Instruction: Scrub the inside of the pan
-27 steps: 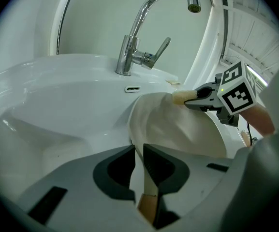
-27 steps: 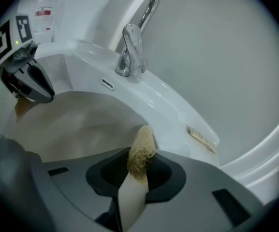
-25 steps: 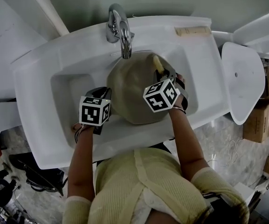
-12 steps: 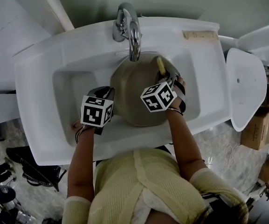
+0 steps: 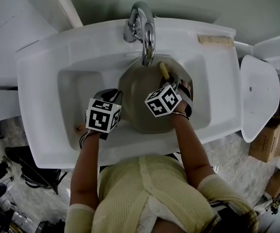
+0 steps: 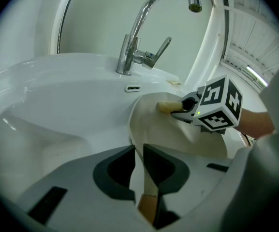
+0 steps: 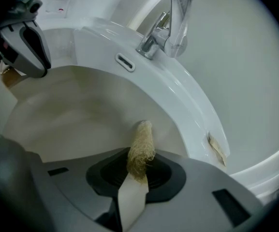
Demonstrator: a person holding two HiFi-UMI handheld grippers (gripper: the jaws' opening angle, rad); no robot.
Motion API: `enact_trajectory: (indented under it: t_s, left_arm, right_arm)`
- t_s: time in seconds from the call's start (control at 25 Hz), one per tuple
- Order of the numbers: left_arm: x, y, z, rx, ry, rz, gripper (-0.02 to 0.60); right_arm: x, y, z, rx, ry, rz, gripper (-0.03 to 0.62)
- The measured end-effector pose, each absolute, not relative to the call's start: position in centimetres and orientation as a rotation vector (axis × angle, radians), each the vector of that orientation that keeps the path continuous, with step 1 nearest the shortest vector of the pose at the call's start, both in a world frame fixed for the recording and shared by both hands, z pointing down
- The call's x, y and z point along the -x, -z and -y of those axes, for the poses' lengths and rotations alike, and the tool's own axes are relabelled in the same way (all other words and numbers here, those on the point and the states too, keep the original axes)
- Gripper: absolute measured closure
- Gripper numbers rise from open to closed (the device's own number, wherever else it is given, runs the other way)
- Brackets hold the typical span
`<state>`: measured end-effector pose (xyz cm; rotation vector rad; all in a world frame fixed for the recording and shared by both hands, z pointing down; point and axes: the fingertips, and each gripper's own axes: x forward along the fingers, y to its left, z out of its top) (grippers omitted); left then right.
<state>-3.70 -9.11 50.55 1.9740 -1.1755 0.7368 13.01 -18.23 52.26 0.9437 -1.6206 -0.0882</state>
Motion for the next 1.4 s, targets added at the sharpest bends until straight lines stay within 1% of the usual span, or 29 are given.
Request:
enact_trajectory:
  t_s: [0.52, 1.4]
  left_arm:
    - [3.7, -50.6, 9.1, -1.971, -0.741, 1.180, 0.480]
    - [3.6, -50.7, 9.1, -1.966, -0.728, 1.170, 0.480]
  right_arm:
    - [-8.6, -54.7, 16.6, -0.767, 0.101, 1.705, 0.503]
    - [-4.0, -56.2, 11.4, -0.417, 0.149, 1.814, 0.503]
